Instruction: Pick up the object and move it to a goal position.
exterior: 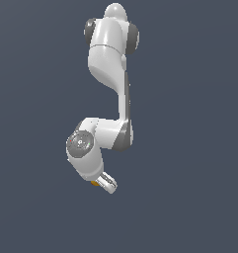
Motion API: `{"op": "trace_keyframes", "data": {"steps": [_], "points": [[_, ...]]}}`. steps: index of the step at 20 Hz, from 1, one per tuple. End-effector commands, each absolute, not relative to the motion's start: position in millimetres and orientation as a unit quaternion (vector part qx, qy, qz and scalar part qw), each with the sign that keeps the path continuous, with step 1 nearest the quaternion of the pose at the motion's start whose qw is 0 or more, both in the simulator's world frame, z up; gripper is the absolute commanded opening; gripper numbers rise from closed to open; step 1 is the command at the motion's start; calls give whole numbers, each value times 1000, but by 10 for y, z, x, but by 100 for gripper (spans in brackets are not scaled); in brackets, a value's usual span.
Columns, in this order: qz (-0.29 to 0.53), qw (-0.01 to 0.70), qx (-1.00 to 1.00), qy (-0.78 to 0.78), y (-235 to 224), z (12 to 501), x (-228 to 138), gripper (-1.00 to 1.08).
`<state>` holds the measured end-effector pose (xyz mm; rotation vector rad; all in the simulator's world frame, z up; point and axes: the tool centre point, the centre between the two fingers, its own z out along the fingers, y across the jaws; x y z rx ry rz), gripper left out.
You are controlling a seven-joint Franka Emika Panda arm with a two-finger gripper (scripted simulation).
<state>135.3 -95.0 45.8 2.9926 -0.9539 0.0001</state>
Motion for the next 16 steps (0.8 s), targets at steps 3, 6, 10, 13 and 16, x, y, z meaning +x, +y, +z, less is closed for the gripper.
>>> {"op": "trace_keyframes", "data": {"steps": [3, 6, 10, 13, 16], "points": [[0, 0, 953, -303, -1041, 471, 1418, -100], [0, 0, 953, -302, -1070, 468, 1440, -100], [0, 0, 953, -302, -1085, 469, 1450, -100], [-1, 0, 953, -303, -1098, 463, 1443, -100], [-1, 0, 953, -303, -1181, 496, 1453, -100]]}}
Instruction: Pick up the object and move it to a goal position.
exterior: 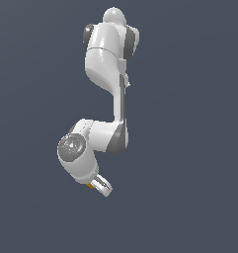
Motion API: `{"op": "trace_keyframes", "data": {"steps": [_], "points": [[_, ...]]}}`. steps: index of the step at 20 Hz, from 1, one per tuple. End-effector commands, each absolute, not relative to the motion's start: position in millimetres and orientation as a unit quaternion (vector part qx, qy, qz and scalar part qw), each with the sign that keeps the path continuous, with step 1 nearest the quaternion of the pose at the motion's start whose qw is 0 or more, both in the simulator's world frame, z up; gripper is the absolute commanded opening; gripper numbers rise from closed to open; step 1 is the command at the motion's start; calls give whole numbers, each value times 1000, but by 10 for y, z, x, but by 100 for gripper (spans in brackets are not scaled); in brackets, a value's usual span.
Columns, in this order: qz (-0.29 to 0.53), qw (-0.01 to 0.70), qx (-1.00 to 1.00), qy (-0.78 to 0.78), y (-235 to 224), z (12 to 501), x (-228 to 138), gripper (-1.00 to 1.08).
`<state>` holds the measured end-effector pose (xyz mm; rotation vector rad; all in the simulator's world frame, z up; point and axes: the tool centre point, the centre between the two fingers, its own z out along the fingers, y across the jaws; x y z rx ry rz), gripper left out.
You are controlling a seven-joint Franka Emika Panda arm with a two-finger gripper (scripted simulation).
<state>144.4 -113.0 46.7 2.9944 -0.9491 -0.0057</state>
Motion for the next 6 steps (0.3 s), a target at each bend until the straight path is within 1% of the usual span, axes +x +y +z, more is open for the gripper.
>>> {"op": "trace_keyframes", "data": {"steps": [1, 6], "points": [[-1, 0, 953, -303, -1223, 513, 1458, -100], [-1, 0, 953, -303, -1322, 552, 1467, -100]]}}
